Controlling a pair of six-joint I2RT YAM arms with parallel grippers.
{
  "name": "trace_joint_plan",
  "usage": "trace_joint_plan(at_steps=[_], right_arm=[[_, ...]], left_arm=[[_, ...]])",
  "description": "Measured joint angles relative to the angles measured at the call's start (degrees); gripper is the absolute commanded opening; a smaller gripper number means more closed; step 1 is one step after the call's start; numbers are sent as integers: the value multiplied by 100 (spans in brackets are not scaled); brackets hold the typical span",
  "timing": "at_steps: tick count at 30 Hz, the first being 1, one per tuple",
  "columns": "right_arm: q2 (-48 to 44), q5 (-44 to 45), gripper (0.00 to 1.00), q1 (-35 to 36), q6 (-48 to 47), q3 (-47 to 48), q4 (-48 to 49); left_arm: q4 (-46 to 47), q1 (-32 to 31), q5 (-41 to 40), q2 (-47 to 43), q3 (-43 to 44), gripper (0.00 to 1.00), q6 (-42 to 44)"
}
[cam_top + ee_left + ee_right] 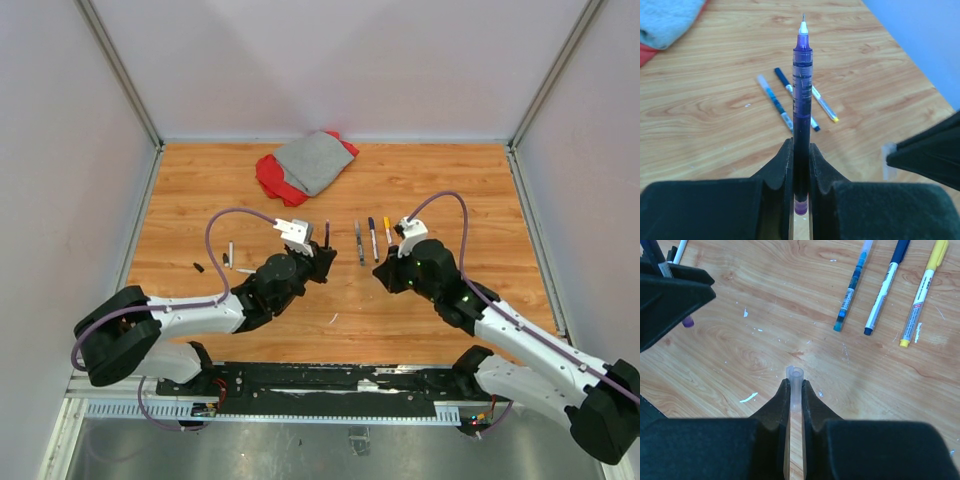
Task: Insert the pens into the pen caps
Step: Insert the pen cap onto the pen.
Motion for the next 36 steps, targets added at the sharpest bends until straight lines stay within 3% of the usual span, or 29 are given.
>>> trace_joint_plan(at_steps=[21,28,36], right_arm=[[-1486,387,1,-17,321,-269,553],[-2006,549,1,-20,549,-767,1196],[-1985,514,1,-20,782,-1029,2260]], left_arm=[[205,-955,-308,282,195,0,595],[586,-1060,-35,192,50,0,710],[911,-1080,374,201,-22,1,811]])
